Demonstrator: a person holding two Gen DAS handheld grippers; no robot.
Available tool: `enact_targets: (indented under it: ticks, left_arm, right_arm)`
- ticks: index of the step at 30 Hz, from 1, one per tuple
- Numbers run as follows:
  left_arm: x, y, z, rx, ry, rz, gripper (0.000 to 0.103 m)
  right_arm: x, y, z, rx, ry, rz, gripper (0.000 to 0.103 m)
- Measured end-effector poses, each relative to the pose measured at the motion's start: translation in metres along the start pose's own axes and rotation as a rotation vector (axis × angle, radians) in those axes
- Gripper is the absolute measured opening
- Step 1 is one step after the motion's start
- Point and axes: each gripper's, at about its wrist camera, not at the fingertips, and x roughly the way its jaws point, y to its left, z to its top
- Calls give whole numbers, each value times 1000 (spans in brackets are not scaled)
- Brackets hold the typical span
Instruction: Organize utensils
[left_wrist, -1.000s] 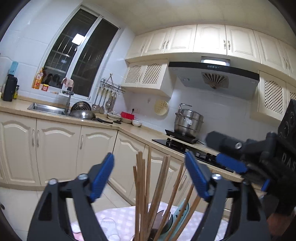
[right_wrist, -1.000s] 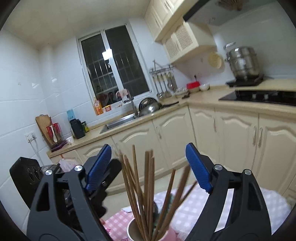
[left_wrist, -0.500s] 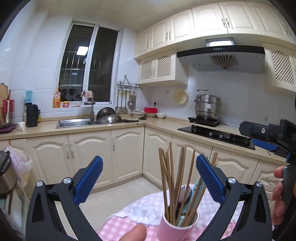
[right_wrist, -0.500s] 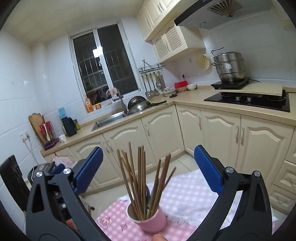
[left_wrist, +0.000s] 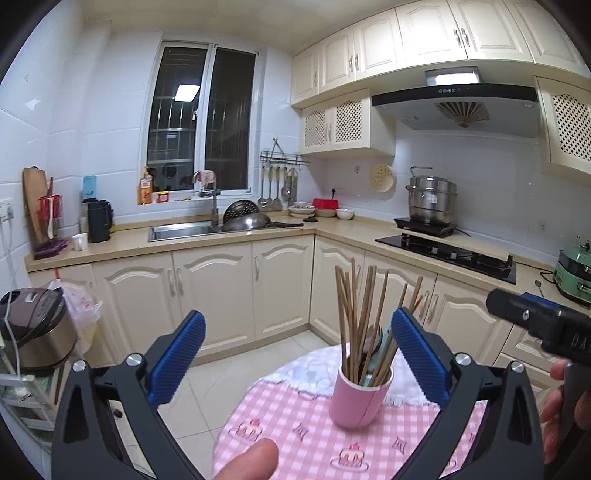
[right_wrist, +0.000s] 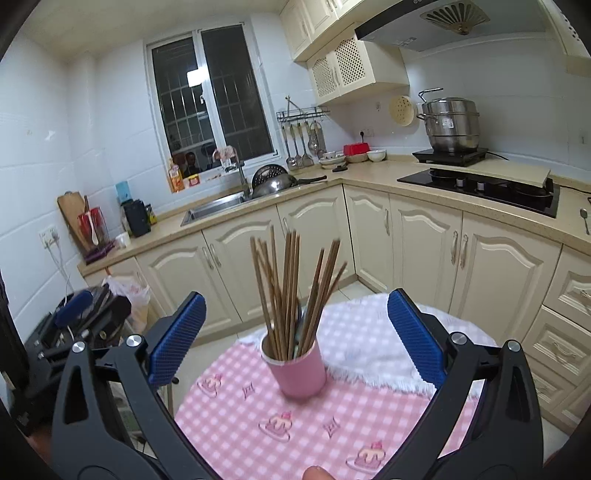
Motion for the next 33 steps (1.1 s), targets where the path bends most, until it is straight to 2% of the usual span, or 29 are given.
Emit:
enact_targets:
  ticks: [9,18,33]
  left_arm:
    - [-37,0,-16,14,11,51,99]
    - [-63,-7,-35,31,9,37,99]
    - [-99,-5,-41,28,-33,57,99]
  right_arm:
    - [-22,16,-37,-41,17,-34,97]
    - [-47,24,-66,-51,-3,-69,97]
    - [-79,27,-75,-46,-57,-72,97]
